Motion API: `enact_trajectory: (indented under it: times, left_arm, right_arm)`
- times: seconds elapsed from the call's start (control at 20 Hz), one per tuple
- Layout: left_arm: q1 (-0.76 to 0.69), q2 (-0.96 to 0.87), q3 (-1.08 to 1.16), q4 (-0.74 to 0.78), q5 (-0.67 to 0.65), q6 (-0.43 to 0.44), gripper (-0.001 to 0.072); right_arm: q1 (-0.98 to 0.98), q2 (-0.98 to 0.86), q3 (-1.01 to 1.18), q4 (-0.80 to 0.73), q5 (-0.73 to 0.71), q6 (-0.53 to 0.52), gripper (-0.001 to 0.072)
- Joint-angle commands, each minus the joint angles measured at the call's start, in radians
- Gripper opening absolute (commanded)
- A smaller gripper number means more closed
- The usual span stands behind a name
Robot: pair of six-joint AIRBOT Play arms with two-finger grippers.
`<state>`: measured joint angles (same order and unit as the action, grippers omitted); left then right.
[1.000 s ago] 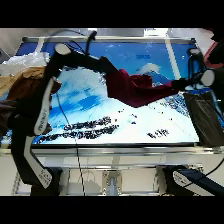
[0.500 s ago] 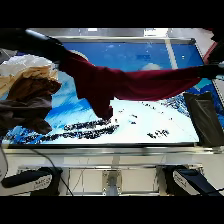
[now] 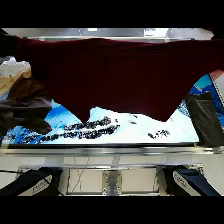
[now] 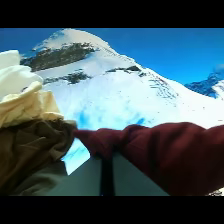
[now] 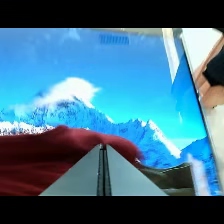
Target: Fold the shirts.
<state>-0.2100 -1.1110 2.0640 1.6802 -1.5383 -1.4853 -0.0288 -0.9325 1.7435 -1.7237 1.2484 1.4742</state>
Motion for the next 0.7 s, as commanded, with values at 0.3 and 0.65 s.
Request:
enact_trajectory:
  times: [0.3,0.65]
  left_arm:
    - [-0.042,-0.129,-0.35,0.018,0.325,-0.038,0.0011]
    - [-0.039,-0.505,-0.386,0.06,0.712,-0.114,0.0037]
  right_arm:
    - [0.002,-0.188,-0.122,0.272,-0.087,-0.035,0.002]
    - [0.002,-0.46,-0.277,0.584,-0.205,-0.156,0.0099]
